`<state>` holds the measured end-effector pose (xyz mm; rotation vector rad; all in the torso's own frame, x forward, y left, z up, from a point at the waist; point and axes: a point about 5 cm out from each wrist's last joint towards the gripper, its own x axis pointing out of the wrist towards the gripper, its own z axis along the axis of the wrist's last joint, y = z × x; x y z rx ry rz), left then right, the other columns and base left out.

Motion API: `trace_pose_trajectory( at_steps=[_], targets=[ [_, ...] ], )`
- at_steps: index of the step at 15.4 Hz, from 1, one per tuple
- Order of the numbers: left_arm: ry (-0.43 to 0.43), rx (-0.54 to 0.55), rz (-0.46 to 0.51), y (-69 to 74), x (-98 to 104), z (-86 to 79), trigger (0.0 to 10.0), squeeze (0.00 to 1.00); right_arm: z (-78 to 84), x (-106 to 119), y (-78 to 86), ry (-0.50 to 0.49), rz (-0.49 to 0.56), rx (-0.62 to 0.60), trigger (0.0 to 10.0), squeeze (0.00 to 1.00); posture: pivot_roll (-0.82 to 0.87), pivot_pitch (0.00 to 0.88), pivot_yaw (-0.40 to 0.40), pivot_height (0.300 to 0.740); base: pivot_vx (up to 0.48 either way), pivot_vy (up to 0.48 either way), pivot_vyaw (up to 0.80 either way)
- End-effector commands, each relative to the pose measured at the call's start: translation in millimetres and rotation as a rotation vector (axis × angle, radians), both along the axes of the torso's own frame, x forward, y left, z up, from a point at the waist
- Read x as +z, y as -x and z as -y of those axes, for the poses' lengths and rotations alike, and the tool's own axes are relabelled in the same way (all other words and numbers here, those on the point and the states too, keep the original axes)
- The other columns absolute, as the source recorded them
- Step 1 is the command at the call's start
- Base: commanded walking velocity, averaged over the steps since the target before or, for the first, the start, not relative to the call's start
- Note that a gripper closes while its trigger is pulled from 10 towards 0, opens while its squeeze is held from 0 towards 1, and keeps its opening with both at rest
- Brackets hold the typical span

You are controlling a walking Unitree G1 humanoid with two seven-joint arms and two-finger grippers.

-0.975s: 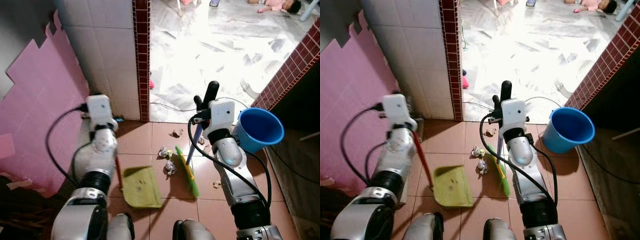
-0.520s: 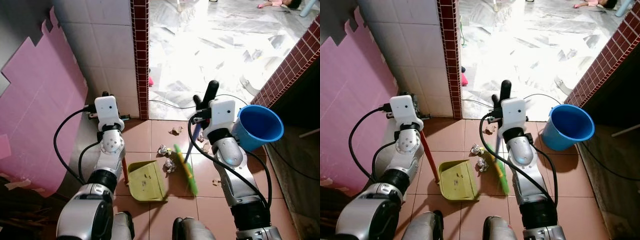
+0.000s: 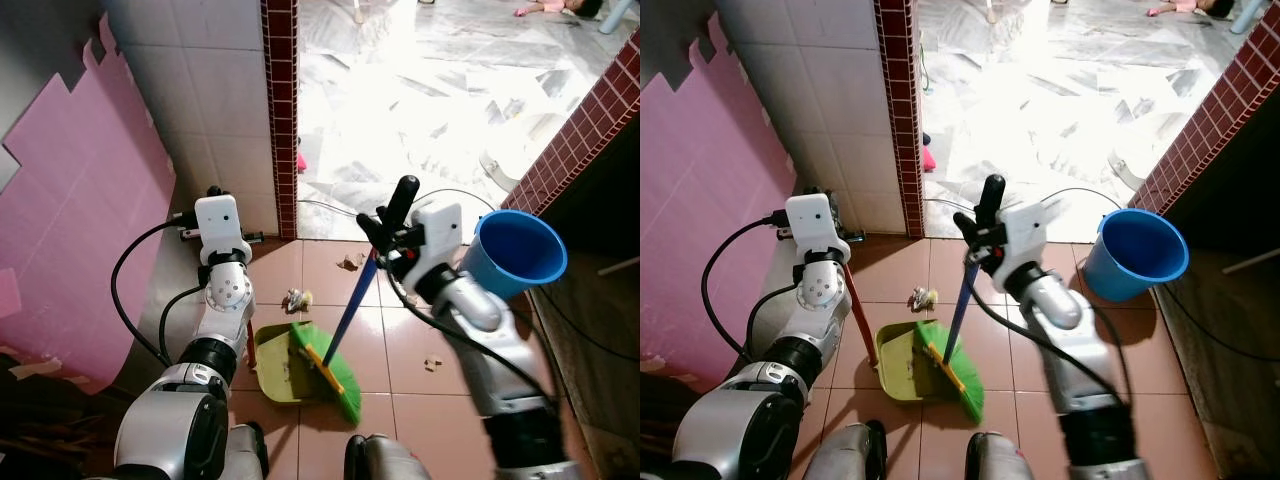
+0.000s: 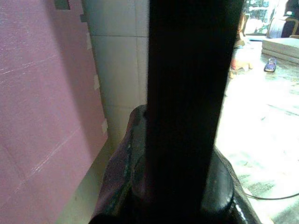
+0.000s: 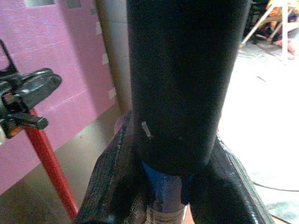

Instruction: Sweep floor

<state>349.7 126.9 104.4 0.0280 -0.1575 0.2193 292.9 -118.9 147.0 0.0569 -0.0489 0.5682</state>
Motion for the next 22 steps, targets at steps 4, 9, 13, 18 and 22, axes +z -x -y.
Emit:
trace_pose_trajectory(
  at_steps=[4, 9, 13, 18, 22],
  targets=[
    [-0.005, -0.032, 0.031, -5.0, 10, 10.5, 10.0, 0.00, -0.4, 26, -1.9, -0.178, -0.059, 0.157, 10.0, 0.00, -0.09, 0.140, 0.006, 0.740, 0.000, 0.000, 0.00],
    [0.035, -0.045, 0.011, -6.9, 9, 10.7, 10.0, 0.00, 20.8, 53, -17.9, -0.131, 0.049, 0.100, 10.0, 0.00, -0.10, 0.118, 0.005, 0.740, 0.000, 0.000, 0.00],
    [0.165, -0.139, -0.016, -12.6, 12, 12.2, 10.0, 0.00, 37.5, 64, -28.7, -0.026, 0.157, -0.041, 10.0, 0.00, -0.10, 0.098, 0.005, 0.740, 0.000, 0.000, 0.00],
    [0.180, -0.185, -0.025, -13.0, 10, 8.8, 10.0, 0.00, 51.6, 75, -38.4, 0.013, 0.247, -0.191, 10.0, 0.00, -0.10, 0.082, -0.002, 0.740, 0.000, 0.000, 0.00],
    [0.197, -0.188, -0.022, -12.5, 10, 3.6, 10.0, 0.00, 53.8, 74, -41.7, 0.035, 0.284, -0.258, 10.0, 0.00, -0.09, 0.072, -0.004, 0.740, 0.000, 0.000, 0.00]
  ],
)
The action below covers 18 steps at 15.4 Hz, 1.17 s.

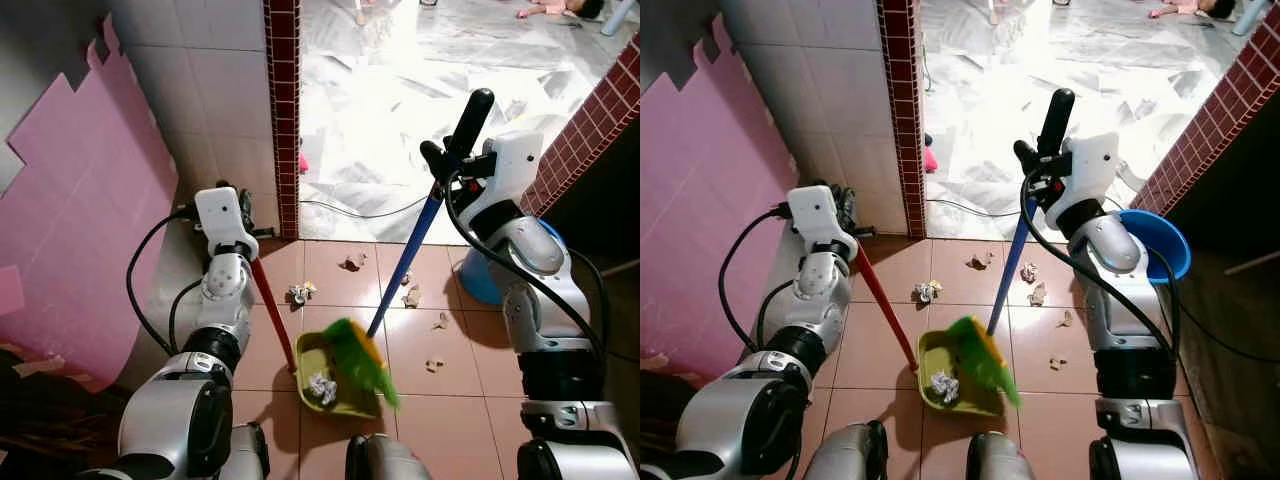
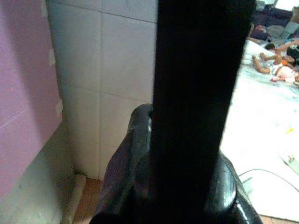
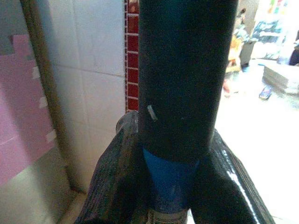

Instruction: Sweep floor

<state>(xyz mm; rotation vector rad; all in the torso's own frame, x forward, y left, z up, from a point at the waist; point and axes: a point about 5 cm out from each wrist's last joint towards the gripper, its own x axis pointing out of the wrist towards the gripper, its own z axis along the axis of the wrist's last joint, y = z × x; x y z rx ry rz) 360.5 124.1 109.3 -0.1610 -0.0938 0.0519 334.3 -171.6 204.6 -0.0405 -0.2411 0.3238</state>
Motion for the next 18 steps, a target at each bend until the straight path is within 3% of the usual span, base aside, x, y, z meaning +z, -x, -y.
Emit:
trace_pose_trajectory(
  at_steps=[1, 8, 11, 14, 15, 18],
  targets=[
    [0.038, 0.004, 0.010, -2.5, 6, -2.8, 10.0, 0.00, -1.0, 16, -0.1, 0.023, 0.102, -0.027, 10.0, 0.00, -0.08, 0.068, -0.001, 0.740, 0.000, 0.000, 0.00],
    [0.061, 0.010, 0.040, 4.5, 9, -16.7, 10.0, 0.00, -6.4, -9, 12.6, 0.055, 0.091, -0.168, 10.0, 0.00, -0.07, 0.063, 0.005, 0.740, 0.000, 0.000, 0.00],
    [0.064, 0.001, 0.045, 9.9, 7, -21.3, 10.0, 0.00, -13.7, -17, 14.5, 0.049, 0.073, -0.153, 10.0, 0.00, -0.05, 0.062, 0.010, 0.740, 0.000, 0.000, 0.00],
    [0.037, 0.000, 0.035, 15.0, 7, -27.3, 10.0, 0.00, -13.9, -32, 17.5, 0.133, 0.039, -0.218, 10.0, 0.00, -0.05, 0.054, 0.007, 0.740, 0.000, 0.000, 0.00],
    [-0.003, -0.009, 0.047, 21.8, 8, -31.2, 10.0, 0.00, -15.4, -36, 21.4, 0.095, 0.016, -0.233, 10.0, 0.00, -0.04, 0.054, 0.009, 0.740, 0.000, 0.000, 0.00],
    [-0.006, -0.005, 0.040, 40.4, 8, -38.0, 10.0, 0.00, -16.3, -48, 33.9, 0.043, -0.033, -0.266, 10.0, 0.00, -0.03, 0.045, 0.008, 0.740, 0.000, 0.000, 0.00]
  ],
)
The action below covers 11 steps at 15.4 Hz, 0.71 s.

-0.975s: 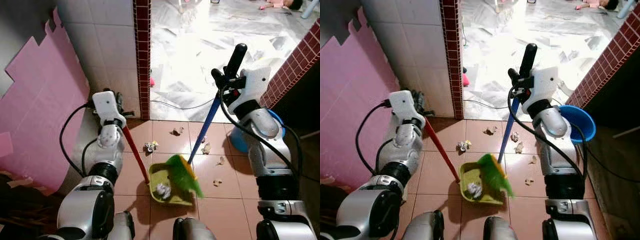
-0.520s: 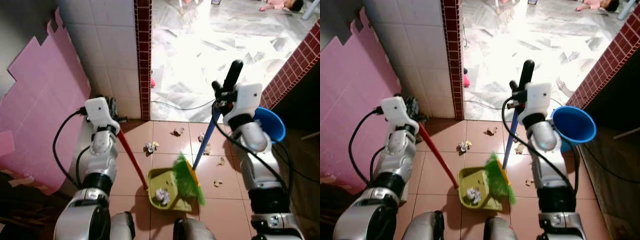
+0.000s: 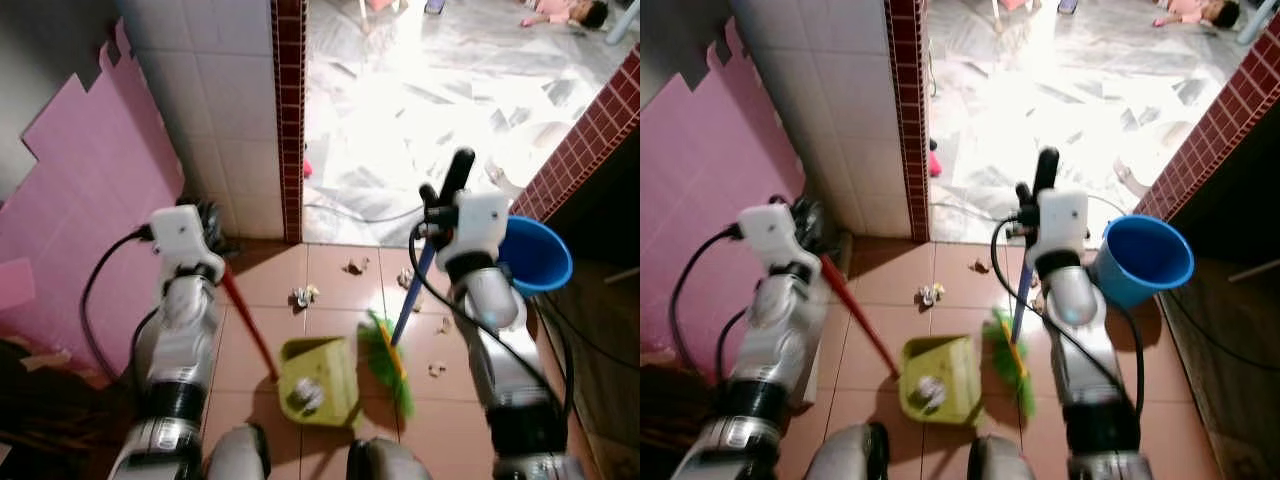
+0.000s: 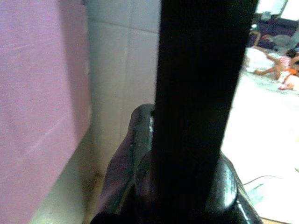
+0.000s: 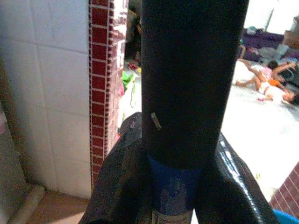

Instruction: Sweep floor

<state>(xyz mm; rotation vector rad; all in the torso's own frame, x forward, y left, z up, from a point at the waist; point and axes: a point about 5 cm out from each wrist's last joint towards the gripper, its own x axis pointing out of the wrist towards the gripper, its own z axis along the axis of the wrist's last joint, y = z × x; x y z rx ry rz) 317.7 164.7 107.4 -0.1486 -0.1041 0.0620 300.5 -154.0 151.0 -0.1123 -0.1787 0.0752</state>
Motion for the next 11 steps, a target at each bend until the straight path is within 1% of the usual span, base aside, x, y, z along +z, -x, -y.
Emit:
trace_pose_trajectory(
  at_steps=[1, 3, 5, 6, 8, 9, 11],
  targets=[
    [0.004, -0.023, 0.027, 1.0, 10, 3.3, 10.0, 0.00, 2.0, 3, 3.1, 0.012, 0.011, -0.022, 10.0, 0.00, -0.03, 0.045, 0.008, 0.740, 0.000, 0.000, 0.00],
    [0.005, -0.030, 0.025, 3.7, 11, 4.5, 10.0, 0.00, 1.7, 2, 4.8, 0.022, 0.018, -0.030, 10.0, 0.00, -0.03, 0.036, 0.010, 0.740, 0.000, 0.000, 0.00],
    [0.009, -0.049, 0.037, 6.0, 16, 10.2, 10.0, 0.00, 1.0, 11, 2.2, 0.088, 0.080, -0.039, 10.0, 0.00, -0.03, 0.026, 0.014, 0.740, 0.000, 0.000, 0.00],
    [0.012, -0.064, 0.045, 7.1, 20, 13.8, 10.0, 0.00, 1.4, 14, -0.8, 0.076, 0.087, -0.048, 10.0, 0.00, -0.03, 0.020, 0.017, 0.740, 0.000, 0.000, 0.00],
    [0.013, -0.078, 0.044, 8.4, 23, 16.1, 10.0, 0.00, 2.1, 16, -1.9, 0.082, 0.092, -0.054, 10.0, 0.00, -0.03, 0.020, 0.017, 0.740, 0.000, 0.000, -0.66],
    [0.029, -0.092, 0.054, 8.8, 25, 17.5, 10.0, 0.00, 2.6, 17, -3.3, 0.079, 0.093, -0.058, 10.0, 0.00, -0.03, 0.013, 0.020, 0.740, 0.000, 0.000, -0.80],
    [0.044, -0.102, 0.055, 8.7, 30, 19.2, 10.0, 0.00, 1.7, 26, -4.1, 0.096, 0.134, -0.057, 10.0, 0.00, -0.03, 0.016, 0.023, 0.740, 0.000, 0.000, -0.80]
  ],
)
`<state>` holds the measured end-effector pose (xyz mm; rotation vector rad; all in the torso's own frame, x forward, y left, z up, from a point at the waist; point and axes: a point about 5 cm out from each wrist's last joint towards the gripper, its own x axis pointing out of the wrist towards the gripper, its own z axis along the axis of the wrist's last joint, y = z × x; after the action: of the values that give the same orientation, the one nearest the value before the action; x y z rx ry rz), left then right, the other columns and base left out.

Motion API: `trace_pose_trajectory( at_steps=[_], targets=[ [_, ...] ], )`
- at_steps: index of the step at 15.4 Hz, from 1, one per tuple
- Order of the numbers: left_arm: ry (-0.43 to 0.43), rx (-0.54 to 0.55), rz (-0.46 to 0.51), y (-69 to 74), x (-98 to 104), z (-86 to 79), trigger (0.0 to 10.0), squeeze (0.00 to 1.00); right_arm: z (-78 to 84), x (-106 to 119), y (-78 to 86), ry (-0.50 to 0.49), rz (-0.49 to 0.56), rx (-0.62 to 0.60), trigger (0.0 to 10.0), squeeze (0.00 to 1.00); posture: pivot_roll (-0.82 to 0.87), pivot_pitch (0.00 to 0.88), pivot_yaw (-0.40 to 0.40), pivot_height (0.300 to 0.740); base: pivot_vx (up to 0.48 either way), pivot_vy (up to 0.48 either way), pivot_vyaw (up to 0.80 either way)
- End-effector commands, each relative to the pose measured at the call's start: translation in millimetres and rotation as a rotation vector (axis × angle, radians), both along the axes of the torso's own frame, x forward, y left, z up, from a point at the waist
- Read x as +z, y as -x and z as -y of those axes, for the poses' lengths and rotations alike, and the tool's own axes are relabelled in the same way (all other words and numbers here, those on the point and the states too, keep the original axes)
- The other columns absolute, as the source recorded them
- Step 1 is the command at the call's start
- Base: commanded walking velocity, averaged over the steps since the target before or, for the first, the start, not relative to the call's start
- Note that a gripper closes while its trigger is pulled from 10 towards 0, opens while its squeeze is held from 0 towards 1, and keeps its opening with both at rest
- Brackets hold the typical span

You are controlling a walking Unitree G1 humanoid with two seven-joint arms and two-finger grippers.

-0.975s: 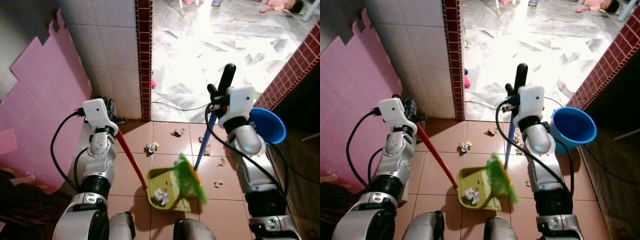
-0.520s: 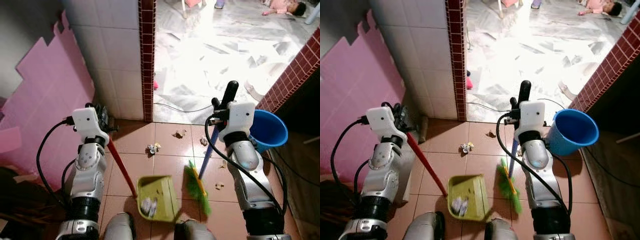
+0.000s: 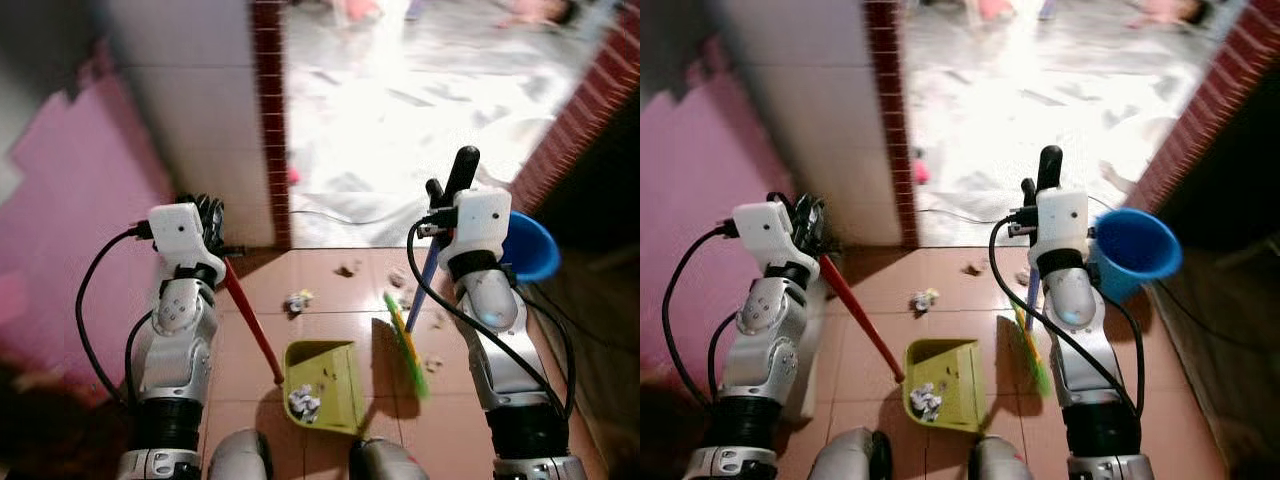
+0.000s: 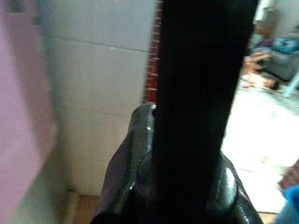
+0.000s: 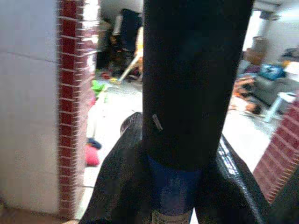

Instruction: Sweep floor

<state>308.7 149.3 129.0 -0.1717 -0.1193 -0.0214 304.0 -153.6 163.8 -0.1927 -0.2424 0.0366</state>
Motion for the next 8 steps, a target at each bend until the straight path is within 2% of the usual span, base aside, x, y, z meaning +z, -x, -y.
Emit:
trace_pose_trajectory(
  at_steps=[1, 2, 8],
  targets=[
    [0.029, -0.025, 0.035, -0.3, 11.8, 5.3, 10.0, 0.00, 0.8, 20.9, -0.2, 0.041, 0.100, -0.014, 10.0, 0.00, -0.03, 0.019, 0.026, 0.740, 0.000, 0.000, -0.80],
    [0.031, -0.026, 0.037, -0.4, 13.1, 5.9, 10.0, 0.00, 0.6, 21.3, -0.4, 0.042, 0.101, -0.015, 10.0, 0.00, -0.03, 0.020, 0.027, 0.740, 0.000, 0.000, -0.54],
    [0.032, -0.045, 0.036, -1.6, 19.4, 11.3, 10.0, 0.00, 1.1, 19.7, -3.5, 0.043, 0.097, -0.027, 10.0, 0.00, -0.04, 0.022, 0.035, 0.740, 0.000, -0.393, 0.00]
  ],
)
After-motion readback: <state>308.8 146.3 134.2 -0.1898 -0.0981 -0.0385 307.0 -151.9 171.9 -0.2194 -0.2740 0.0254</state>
